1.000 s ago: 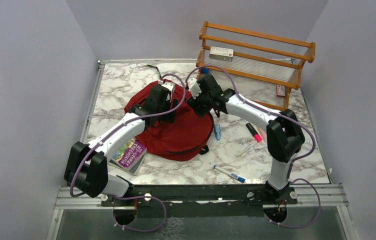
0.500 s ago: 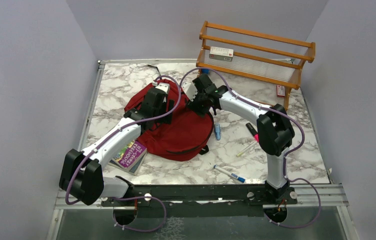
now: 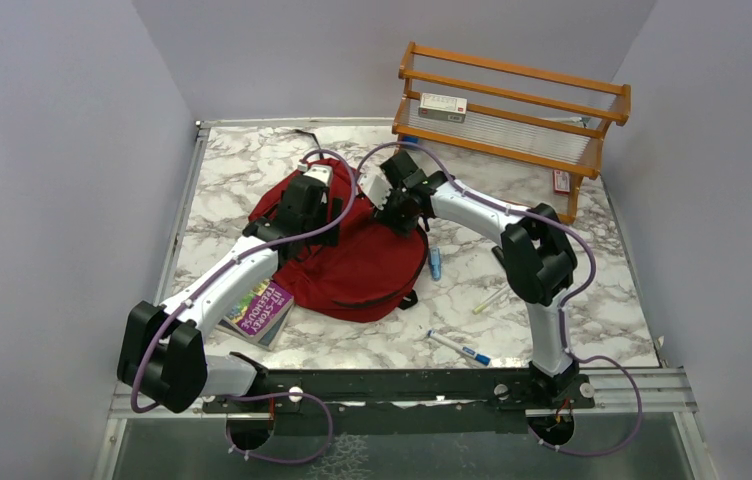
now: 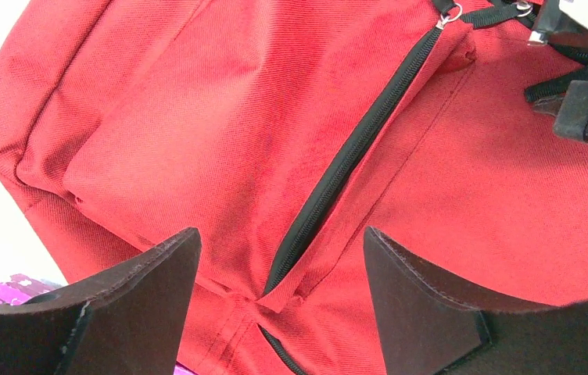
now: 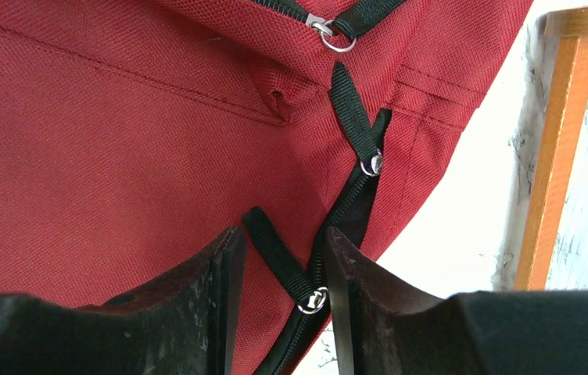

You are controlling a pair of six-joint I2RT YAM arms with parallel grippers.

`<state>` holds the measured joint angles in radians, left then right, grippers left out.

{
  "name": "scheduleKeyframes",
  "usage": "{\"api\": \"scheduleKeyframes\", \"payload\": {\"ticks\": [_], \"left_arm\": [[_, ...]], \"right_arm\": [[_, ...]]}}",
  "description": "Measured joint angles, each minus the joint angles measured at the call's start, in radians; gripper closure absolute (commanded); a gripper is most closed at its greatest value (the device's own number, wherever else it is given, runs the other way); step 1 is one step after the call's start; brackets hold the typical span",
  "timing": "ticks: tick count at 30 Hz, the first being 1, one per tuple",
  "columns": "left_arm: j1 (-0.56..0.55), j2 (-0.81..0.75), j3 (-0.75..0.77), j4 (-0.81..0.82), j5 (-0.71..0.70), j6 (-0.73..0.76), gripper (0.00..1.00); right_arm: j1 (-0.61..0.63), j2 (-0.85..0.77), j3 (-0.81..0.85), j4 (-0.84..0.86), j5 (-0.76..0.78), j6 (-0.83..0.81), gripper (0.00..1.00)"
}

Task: Pack the student bag
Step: Unzip the student bag at the center of the board.

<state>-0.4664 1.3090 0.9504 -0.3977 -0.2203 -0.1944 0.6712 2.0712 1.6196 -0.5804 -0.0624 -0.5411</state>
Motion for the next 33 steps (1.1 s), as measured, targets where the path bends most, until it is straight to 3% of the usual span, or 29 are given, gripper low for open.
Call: {"api": "scheduleKeyframes", "payload": {"ticks": [8, 12, 22, 33], "left_arm": [[0.011, 0.000, 0.000, 0.000, 0.000, 0.000, 0.23], [0.015, 0.000, 0.000, 0.001, 0.000, 0.000, 0.23], [0.022, -0.003, -0.002, 0.007, 0.000, 0.000, 0.22], [0.032, -0.004, -0.003, 0.025, 0.032, 0.011, 0.19]], "right_arm": [[-0.001, 0.012, 0.001, 0.005, 0.000, -0.002, 0.75], [-0.002, 0.005, -0.022, 0.035, 0.001, 0.002, 0.99], [-0.003, -0.133, -0.147, 0.181, 0.003, 0.082, 0.99], [-0.019, -0.306, -0.349, 0.439, 0.032, 0.329, 1.00]]}}
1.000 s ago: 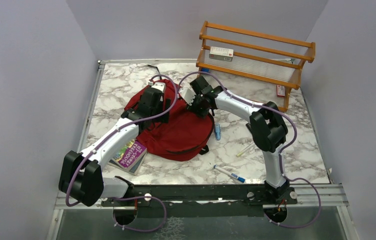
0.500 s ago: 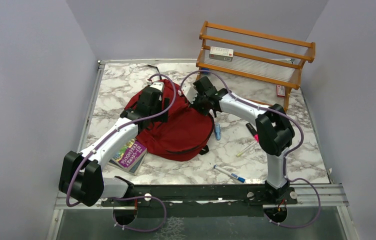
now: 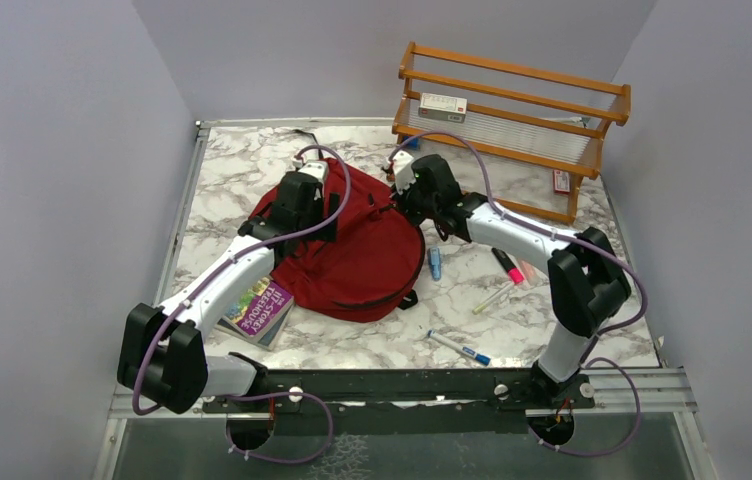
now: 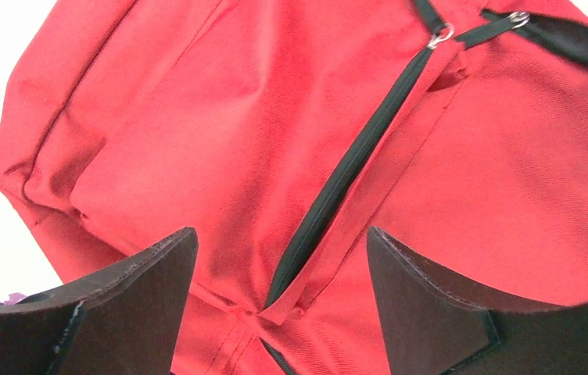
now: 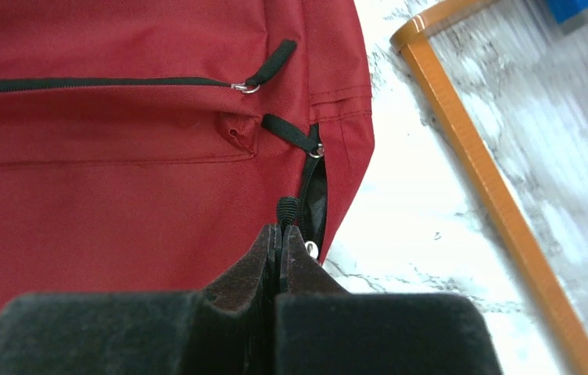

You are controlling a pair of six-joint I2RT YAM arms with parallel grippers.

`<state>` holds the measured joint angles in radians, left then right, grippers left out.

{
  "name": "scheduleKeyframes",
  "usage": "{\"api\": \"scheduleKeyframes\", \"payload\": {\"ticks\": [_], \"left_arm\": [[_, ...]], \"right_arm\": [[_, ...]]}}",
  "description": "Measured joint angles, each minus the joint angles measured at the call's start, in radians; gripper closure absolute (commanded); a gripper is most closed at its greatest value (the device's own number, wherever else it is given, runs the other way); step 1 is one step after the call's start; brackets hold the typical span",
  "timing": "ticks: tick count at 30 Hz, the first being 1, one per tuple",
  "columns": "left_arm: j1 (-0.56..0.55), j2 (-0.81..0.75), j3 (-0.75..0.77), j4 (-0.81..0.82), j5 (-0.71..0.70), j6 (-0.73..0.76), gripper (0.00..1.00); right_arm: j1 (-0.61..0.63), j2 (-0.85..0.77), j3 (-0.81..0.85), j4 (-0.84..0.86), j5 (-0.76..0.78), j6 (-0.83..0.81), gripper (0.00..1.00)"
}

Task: Pack the student bag
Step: Unzip the student bag at the center of the board.

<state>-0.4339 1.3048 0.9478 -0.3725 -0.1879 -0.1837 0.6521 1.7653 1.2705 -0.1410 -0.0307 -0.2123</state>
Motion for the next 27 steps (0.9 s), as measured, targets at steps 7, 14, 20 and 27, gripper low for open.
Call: {"api": "scheduleKeyframes", "payload": {"ticks": [7, 14, 20, 27], "left_arm": [[0.003, -0.002, 0.000, 0.133, 0.099, 0.010, 0.13], [0.003, 0.087, -0.011, 0.392, 0.273, 0.104, 0.12], [0.003, 0.173, -0.014, 0.560, 0.477, 0.319, 0.16], [0.003, 0.263, -0.017, 0.635, 0.774, 0.689, 0.18]], "right_arm": [[-0.016, -0.067, -0.125, 0.152, 0.002, 0.180, 1.00], [-0.060, -0.159, -0.239, 0.282, -0.025, 0.332, 1.00], [-0.108, -0.182, -0.276, 0.344, -0.111, 0.423, 1.00], [-0.117, -0.182, -0.278, 0.378, -0.188, 0.469, 1.00]]}}
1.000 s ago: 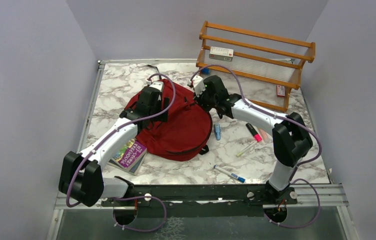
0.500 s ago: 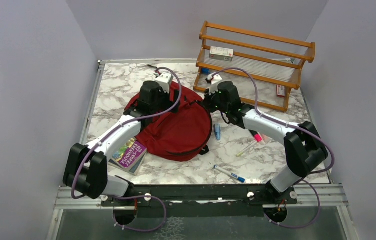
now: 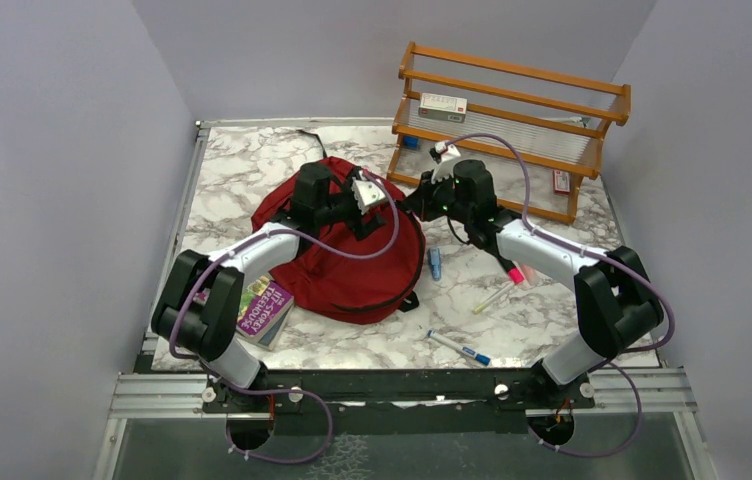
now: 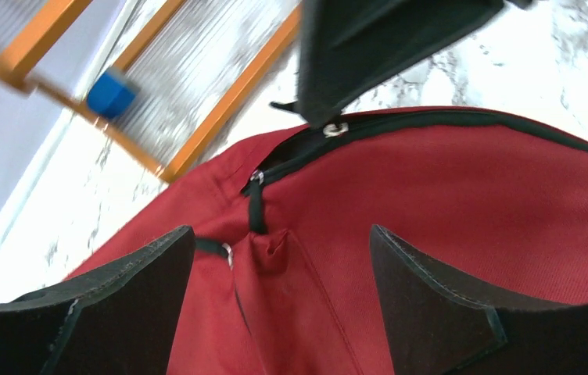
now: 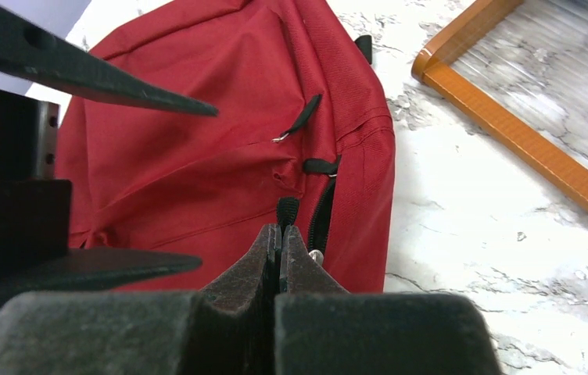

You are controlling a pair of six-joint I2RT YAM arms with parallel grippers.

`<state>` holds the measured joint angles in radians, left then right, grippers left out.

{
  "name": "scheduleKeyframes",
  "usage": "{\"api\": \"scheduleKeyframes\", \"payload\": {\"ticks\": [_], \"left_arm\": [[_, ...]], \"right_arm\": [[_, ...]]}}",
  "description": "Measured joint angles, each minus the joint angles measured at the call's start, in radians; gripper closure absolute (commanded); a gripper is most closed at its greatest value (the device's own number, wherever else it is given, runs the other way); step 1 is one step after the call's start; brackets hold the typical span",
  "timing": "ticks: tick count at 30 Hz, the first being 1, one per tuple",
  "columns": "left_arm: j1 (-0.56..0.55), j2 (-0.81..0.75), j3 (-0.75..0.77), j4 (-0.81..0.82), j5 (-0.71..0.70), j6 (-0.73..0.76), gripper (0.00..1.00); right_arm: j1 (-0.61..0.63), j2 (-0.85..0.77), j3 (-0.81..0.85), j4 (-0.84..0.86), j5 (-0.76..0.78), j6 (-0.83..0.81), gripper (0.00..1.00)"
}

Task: Pack the student bag
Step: Unzip the student bag at the center of the board.

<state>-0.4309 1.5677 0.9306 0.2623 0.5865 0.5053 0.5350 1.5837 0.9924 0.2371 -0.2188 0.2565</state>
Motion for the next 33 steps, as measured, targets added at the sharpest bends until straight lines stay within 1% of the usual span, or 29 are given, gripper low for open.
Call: {"api": "scheduleKeyframes", "payload": {"ticks": [4, 7, 10, 15, 18, 22, 33], "left_arm": [[0.000, 0.048, 0.018, 0.006, 0.107, 0.138, 0.20], [0.000, 0.125, 0.095, -0.029, 0.164, 0.225, 0.24], [0.000, 0.193, 0.171, -0.074, 0.196, 0.297, 0.27], [0.011, 0.253, 0.214, -0.123, 0.233, 0.389, 0.35], [0.017, 0.288, 0.262, -0.180, 0.261, 0.433, 0.39], [0.019, 0.346, 0.355, -0.267, 0.281, 0.486, 0.40], [0.019, 0.420, 0.444, -0.350, 0.325, 0.523, 0.43]], "right_arm": [[-0.005, 0.000, 0.000, 0.002, -0.022, 0.012, 0.99], [-0.009, -0.002, 0.000, 0.002, -0.033, 0.017, 0.99], [-0.011, -0.004, 0.000, 0.001, -0.042, 0.021, 0.99], [-0.013, -0.008, 0.000, 0.000, -0.053, 0.020, 0.99], [-0.013, -0.008, 0.000, -0.003, -0.055, 0.020, 0.99], [-0.013, -0.008, 0.000, -0.003, -0.059, 0.020, 0.99], [-0.013, -0.007, 0.000, -0.005, -0.080, 0.014, 0.99]]}}
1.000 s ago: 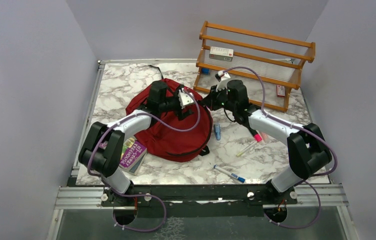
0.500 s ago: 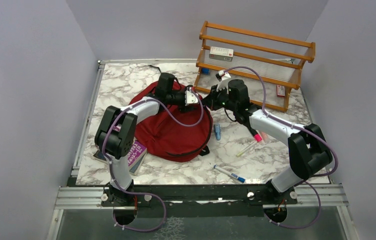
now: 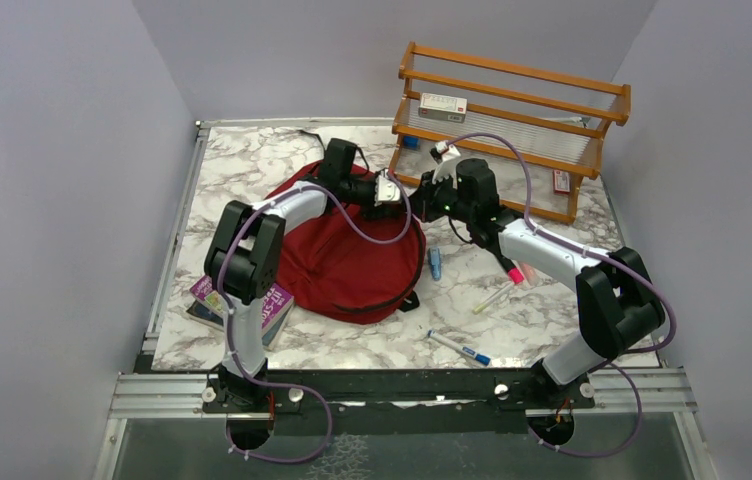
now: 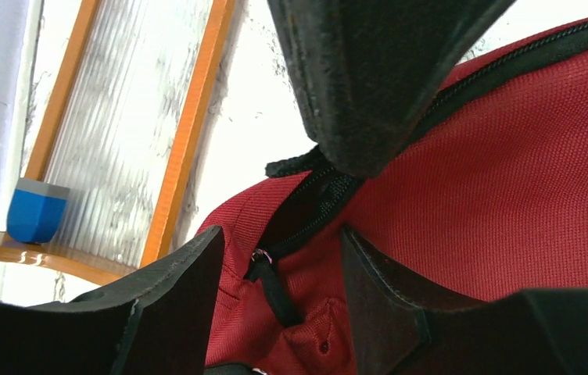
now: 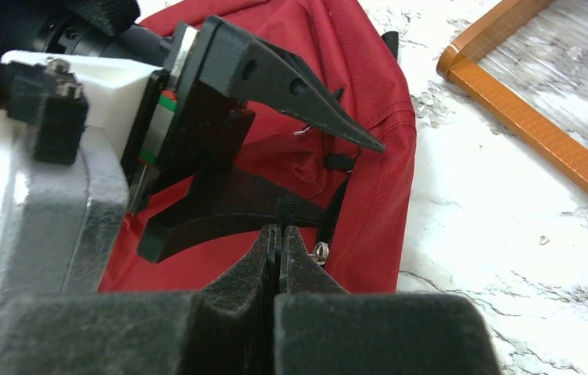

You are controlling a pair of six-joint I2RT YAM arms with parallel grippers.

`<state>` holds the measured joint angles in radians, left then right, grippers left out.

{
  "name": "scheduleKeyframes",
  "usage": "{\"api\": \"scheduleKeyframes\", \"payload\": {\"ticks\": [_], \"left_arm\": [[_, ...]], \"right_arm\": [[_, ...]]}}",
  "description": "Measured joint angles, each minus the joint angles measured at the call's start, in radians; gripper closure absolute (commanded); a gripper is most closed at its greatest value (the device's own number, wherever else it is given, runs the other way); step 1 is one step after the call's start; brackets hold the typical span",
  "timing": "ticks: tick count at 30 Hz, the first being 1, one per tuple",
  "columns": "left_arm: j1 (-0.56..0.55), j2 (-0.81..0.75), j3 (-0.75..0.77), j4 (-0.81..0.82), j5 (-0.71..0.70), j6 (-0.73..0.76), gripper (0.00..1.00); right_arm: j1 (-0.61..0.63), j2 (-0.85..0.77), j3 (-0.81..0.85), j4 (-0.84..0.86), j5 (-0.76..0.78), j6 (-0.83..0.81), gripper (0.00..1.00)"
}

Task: Pack the student bag
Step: Unzip the student bag at the center of the board.

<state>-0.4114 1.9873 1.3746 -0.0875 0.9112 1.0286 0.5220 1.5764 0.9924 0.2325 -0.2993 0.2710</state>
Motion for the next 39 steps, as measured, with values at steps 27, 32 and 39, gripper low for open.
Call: {"api": "scheduleKeyframes", "payload": {"ticks": [27, 32, 39], "left_arm": [[0.042, 0.115, 0.156, -0.140, 0.076, 0.016, 1.00], [0.082, 0.115, 0.156, -0.139, 0.076, 0.014, 1.00], [0.111, 0.124, 0.157, -0.091, 0.064, -0.085, 1.00]], "right_arm": [[-0.005, -0.073, -0.037, -0.094, 0.017, -0.095, 0.99], [-0.005, -0.122, -0.055, -0.150, -0.023, -0.114, 0.99], [-0.005, -0.171, -0.112, -0.238, -0.094, -0.111, 0.99]]}}
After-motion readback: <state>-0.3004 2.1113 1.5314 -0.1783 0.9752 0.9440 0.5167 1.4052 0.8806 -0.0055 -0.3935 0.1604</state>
